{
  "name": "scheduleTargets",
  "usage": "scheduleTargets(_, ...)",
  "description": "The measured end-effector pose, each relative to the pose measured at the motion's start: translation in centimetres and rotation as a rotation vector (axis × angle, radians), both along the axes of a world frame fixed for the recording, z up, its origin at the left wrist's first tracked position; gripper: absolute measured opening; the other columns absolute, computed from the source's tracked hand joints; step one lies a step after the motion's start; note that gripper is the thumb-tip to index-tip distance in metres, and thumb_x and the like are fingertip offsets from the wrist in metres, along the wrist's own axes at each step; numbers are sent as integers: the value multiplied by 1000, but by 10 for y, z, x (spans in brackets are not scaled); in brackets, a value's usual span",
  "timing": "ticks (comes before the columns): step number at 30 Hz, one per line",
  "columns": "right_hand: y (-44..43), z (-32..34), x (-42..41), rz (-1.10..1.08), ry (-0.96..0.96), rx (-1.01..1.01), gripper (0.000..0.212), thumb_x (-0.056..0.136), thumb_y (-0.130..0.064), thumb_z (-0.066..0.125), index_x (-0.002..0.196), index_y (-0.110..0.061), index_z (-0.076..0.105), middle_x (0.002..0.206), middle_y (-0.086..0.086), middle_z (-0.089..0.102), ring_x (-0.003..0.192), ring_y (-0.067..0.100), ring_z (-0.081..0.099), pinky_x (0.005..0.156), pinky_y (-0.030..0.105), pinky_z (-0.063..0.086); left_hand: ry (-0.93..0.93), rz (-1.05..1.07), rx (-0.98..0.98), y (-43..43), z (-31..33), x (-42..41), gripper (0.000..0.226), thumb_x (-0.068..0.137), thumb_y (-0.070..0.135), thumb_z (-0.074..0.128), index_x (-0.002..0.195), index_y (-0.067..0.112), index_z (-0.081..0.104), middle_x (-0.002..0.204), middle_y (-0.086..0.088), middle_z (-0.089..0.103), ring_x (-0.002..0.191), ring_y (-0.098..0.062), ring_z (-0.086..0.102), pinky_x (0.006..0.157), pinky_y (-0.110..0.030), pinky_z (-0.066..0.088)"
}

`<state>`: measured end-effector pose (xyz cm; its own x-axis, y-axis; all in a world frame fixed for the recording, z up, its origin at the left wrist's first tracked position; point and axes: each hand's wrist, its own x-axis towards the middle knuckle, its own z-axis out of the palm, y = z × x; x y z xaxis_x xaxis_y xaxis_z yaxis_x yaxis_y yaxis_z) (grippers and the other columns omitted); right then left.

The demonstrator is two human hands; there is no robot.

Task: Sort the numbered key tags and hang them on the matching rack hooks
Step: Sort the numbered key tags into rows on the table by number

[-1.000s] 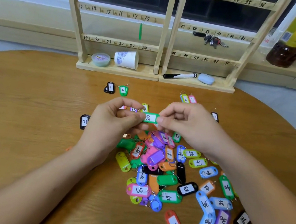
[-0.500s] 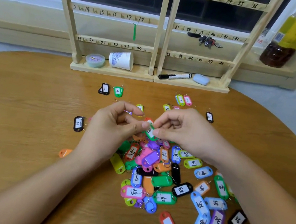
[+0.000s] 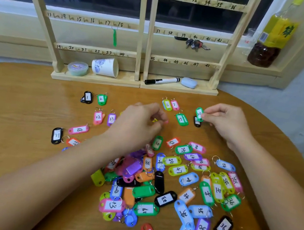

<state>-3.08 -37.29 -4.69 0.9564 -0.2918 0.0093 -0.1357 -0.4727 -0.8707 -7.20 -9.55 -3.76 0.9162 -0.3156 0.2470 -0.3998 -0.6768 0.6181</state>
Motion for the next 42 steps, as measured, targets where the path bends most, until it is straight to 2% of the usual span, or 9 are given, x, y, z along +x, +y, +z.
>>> scheduleTargets(3, -5, -10, 5, -27, 22, -28, 14, 82, -17, 91, 90, -22, 80, 87, 4, 77, 81, 17, 69, 88, 43, 59, -25, -28, 153, -28, -4, 17, 16, 97, 22, 62, 110, 28, 70, 104, 11, 75, 109, -23, 59, 96, -43, 49)
scheduleTargets(5, -6, -14, 6, -19, 38, -54, 13, 83, -19, 90, 89, -22, 80, 86, 2, 77, 84, 18, 71, 89, 44, 59, -43, -19, 260, -42, -6, 26, 18, 99, 24, 57, 115, 27, 66, 105, 5, 74, 112, -26, 56, 97, -45, 47)
scheduleTargets(11, -3, -17, 5, 17, 37, -180, 10, 86, -25, 88, 88, -24, 78, 81, -5, 76, 82, 14, 71, 69, 31, 51, -54, 16, 402, -61, -13, 39, 23, 101, 23, 50, 122, 25, 60, 109, -1, 73, 113, -27, 56, 95, -44, 42)
scheduleTargets(18, -1, -18, 3, 25, 26, -225, 9, 88, -27, 86, 90, -26, 77, 82, -7, 75, 81, 11, 70, 67, 30, 48, -47, 0, 421, -77, -13, 39, 28, 102, 20, 48, 126, 24, 61, 112, 0, 75, 113, -28, 60, 99, -44, 43)
scheduleTargets(26, -1, -17, -1, 34, 1, -252, 4, 91, -28, 81, 91, -28, 77, 78, -7, 73, 78, 11, 67, 64, 30, 45, 0, -18, 379, -81, -9, 39, 28, 101, 16, 48, 125, 24, 62, 114, 0, 76, 115, -27, 64, 103, -47, 47)
scheduleTargets(30, 0, -12, -6, 35, -23, -235, 1, 94, -28, 77, 94, -28, 77, 81, -8, 71, 81, 11, 66, 66, 30, 45, 26, -19, 227, -62, 1, 33, 31, 93, 9, 49, 116, 25, 63, 108, 9, 80, 109, -23, 68, 97, -46, 53)
scheduleTargets(34, 11, 5, -21, 107, -72, -273, 1, 96, -28, 76, 96, -29, 76, 79, -7, 70, 77, 8, 64, 64, 27, 41, -9, -9, 131, -34, 16, 16, 29, 91, 6, 55, 112, 23, 65, 101, 13, 80, 103, -18, 68, 93, -38, 53)
scheduleTargets(38, 21, 23, -46, 174, -96, -288, 3, 96, -26, 76, 95, -29, 77, 73, -7, 70, 66, 2, 61, 63, 27, 43, -39, 27, 81, 1, 27, -11, 27, 93, 8, 57, 107, 27, 70, 97, 19, 78, 85, 2, 61, 73, -14, 42)
scheduleTargets(42, 41, 32, -83, 272, -88, -279, 6, 94, -24, 77, 92, -30, 77, 76, -6, 69, 62, 1, 57, 63, 23, 46, -17, 53, 40, 40, 28, -42, 26, 94, 9, 60, 105, 31, 70, 96, 22, 77, 90, 2, 67, 77, -17, 48)
